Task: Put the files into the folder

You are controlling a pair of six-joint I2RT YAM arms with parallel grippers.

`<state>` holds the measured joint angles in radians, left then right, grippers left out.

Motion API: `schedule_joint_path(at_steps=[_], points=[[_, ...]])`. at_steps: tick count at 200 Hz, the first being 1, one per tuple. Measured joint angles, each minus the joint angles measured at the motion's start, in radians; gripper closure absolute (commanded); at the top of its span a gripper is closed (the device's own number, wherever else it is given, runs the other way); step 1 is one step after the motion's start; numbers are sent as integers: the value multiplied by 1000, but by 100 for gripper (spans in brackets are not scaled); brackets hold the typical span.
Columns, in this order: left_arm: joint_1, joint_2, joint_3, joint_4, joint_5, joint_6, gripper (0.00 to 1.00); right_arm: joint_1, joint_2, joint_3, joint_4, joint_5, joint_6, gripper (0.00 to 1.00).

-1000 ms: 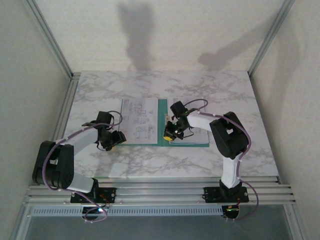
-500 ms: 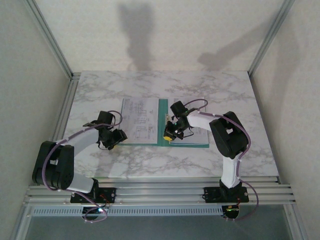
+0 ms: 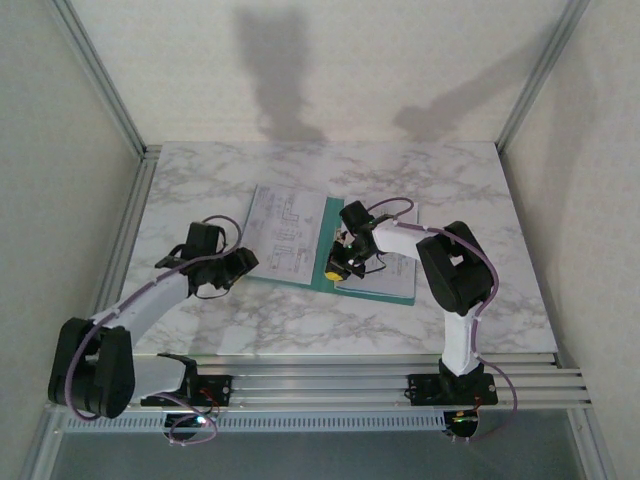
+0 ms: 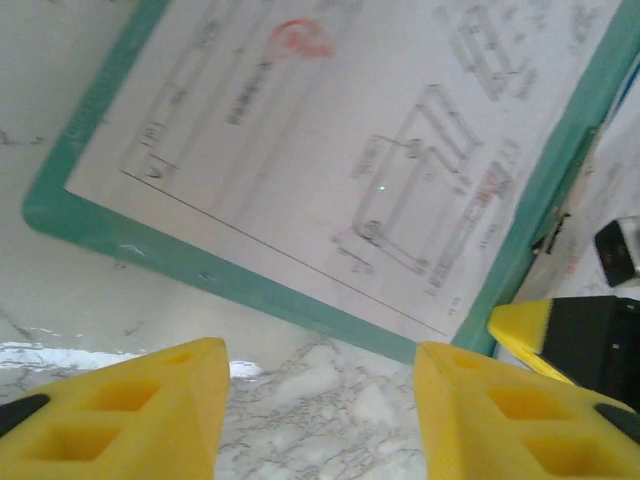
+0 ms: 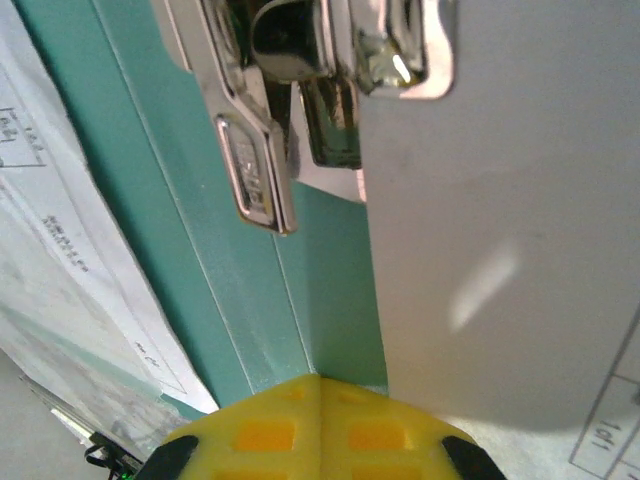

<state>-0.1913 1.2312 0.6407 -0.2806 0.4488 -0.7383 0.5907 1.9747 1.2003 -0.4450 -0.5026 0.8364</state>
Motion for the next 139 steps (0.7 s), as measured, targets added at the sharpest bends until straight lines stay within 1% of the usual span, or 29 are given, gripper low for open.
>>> schedule_joint_path(at_steps=[12,41,54,75,94,139], points=[[0,-14,-7,23,2,-11,58,0,1,0,-1,0,0,100],[0,-20,-29,74,3,-23,60,0,4,5,-6,-2,-4,100],[0,-10,-29,63,-16,-23,57,0,5,6,-8,-4,-4,100],[0,33,-27,14,-76,-27,56,0,6,9,-12,-4,-7,100],[6,61,-28,-15,-106,-30,55,0,6,10,-13,-4,-7,100],[54,127,-27,-14,-155,-26,52,0,10,14,-17,-4,-14,100]])
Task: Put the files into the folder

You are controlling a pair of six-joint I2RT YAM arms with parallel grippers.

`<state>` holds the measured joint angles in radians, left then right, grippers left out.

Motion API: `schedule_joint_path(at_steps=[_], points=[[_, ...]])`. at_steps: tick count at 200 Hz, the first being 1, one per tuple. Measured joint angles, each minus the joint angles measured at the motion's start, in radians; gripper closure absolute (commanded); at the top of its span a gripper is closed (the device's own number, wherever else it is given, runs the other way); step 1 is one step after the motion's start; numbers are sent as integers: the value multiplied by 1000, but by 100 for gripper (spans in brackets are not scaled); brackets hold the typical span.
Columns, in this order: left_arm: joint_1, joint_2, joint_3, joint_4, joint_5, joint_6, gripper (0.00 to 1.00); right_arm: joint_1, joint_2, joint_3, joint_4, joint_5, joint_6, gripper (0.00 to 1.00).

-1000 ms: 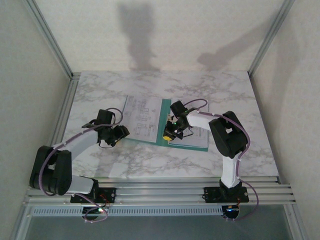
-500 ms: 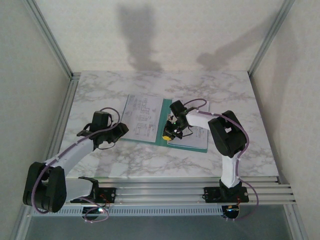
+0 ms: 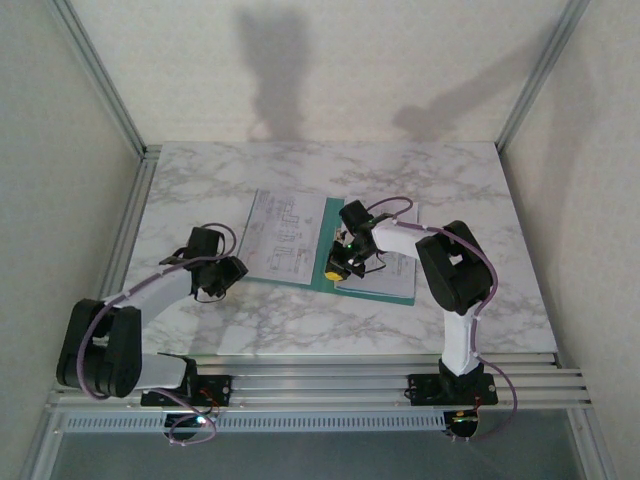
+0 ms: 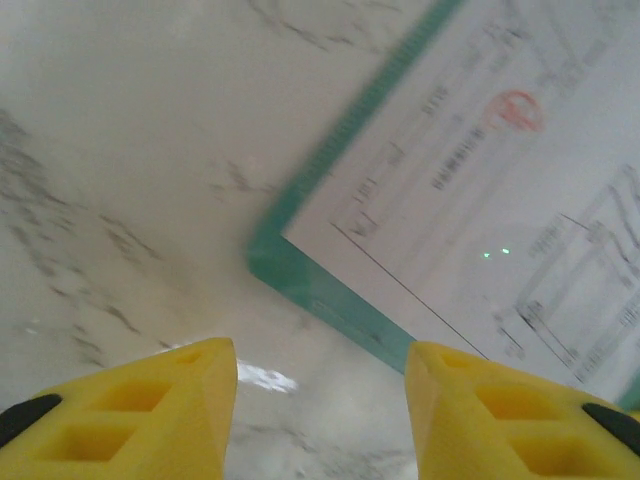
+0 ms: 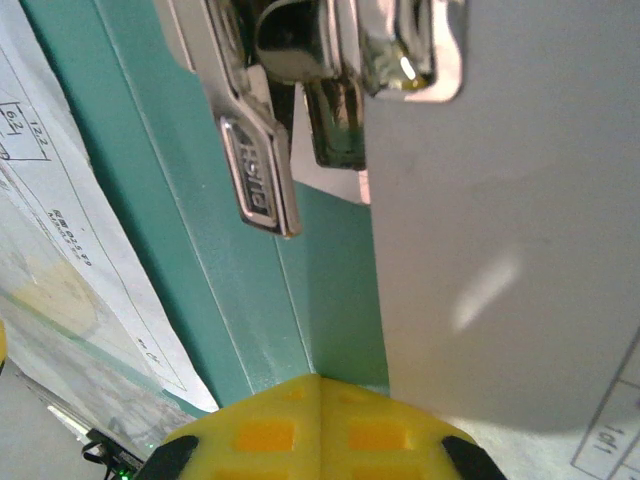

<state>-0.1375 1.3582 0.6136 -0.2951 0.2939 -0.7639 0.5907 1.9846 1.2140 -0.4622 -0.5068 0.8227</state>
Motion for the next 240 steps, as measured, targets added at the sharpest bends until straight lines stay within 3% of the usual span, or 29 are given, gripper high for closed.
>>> schedule_joint_path(at_steps=[111,171,240], points=[[43,29,-30,69,23,-11,65,0,16,19,-13,-19,-1,100],[40,31,-33,243,51,-19,69,0,16,19,-13,-19,-2,100],[41,36,-32,187,-1,-14,61,0,16,19,-13,-19,-2,100]])
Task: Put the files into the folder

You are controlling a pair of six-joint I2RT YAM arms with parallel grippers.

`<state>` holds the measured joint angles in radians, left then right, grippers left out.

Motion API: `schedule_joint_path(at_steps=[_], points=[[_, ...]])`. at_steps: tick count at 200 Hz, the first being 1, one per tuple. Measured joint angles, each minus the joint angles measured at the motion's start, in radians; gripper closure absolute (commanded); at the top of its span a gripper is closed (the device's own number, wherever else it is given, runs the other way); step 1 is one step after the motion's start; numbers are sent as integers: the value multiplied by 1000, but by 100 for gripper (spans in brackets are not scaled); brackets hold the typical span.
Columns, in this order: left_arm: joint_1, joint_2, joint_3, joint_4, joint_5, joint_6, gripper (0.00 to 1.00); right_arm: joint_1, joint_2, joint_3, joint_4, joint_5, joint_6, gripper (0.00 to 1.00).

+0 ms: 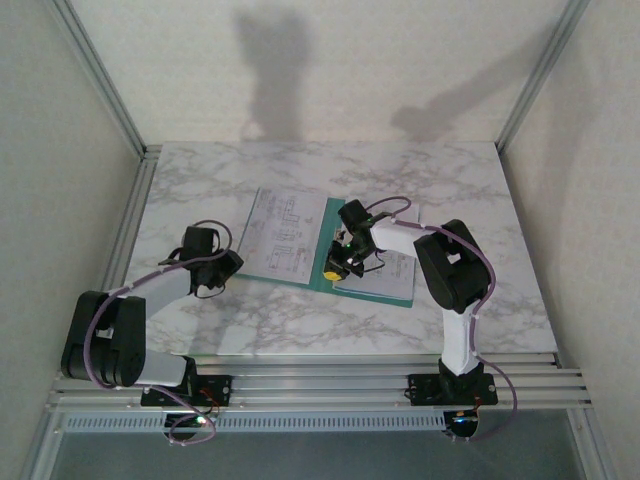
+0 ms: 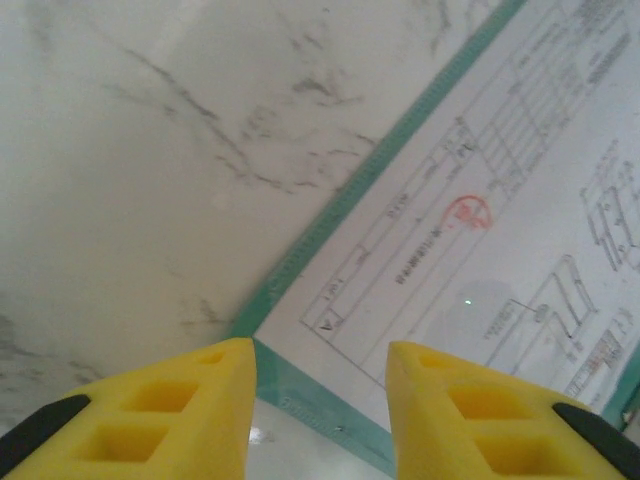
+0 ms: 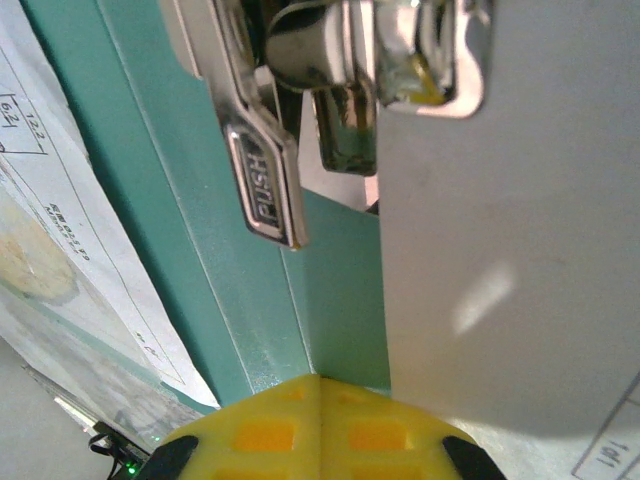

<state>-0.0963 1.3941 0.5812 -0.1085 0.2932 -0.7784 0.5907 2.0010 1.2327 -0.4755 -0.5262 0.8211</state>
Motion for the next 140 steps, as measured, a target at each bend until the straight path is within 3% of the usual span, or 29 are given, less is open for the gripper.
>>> schedule_joint_path(at_steps=[140], points=[[0,46,51,-50,-62,45,55,0,10,12,-7,-12,0,100]])
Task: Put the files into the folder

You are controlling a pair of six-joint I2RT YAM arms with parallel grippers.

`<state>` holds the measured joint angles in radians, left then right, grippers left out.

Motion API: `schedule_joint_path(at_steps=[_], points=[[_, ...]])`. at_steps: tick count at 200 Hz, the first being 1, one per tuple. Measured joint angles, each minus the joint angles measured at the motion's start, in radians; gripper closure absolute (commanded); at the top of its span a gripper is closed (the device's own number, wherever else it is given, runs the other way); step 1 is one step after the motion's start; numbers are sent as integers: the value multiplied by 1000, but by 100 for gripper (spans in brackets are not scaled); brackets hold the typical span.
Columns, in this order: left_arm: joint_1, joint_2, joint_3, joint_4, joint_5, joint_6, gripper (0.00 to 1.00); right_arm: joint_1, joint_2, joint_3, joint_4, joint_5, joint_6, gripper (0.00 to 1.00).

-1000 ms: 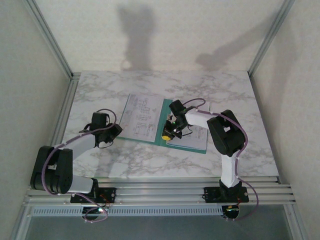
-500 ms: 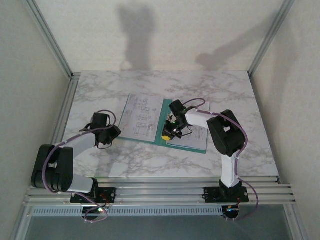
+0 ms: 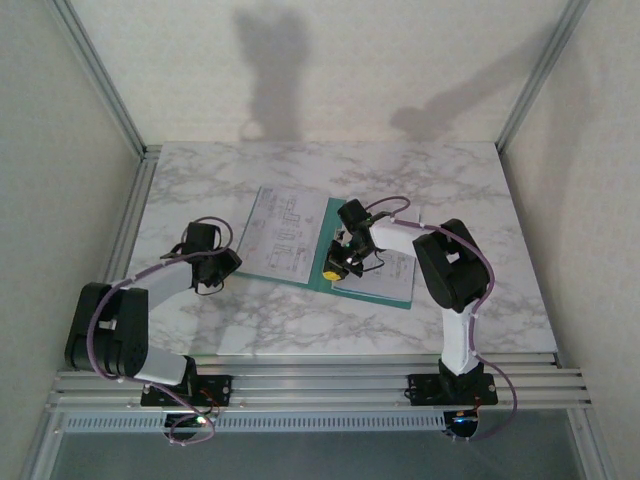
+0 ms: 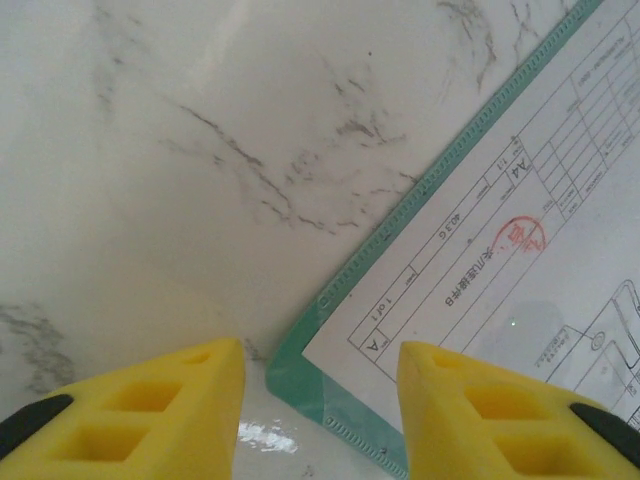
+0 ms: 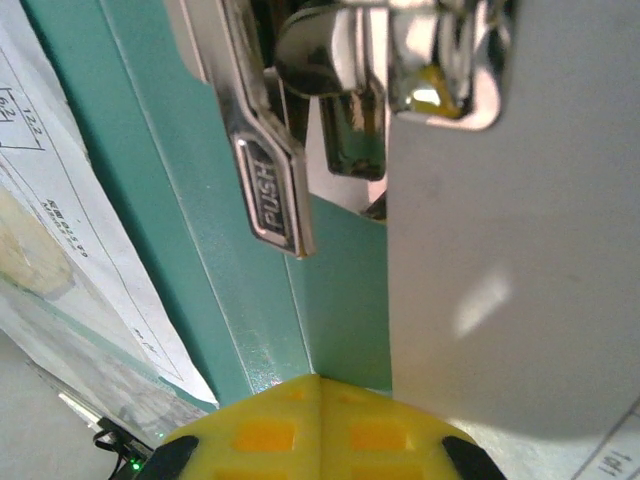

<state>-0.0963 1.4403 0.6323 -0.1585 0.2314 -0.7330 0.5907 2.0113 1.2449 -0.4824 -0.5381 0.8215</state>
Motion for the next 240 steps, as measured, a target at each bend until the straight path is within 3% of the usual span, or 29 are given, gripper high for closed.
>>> schedule_joint_path(at_steps=[142,240], points=[[-16,48,8,51,40,3,60,0,2,0,4,-8,0,100],[-20,46,-79,230,68,-30,85,0,6,1,7,-16,-9,100]])
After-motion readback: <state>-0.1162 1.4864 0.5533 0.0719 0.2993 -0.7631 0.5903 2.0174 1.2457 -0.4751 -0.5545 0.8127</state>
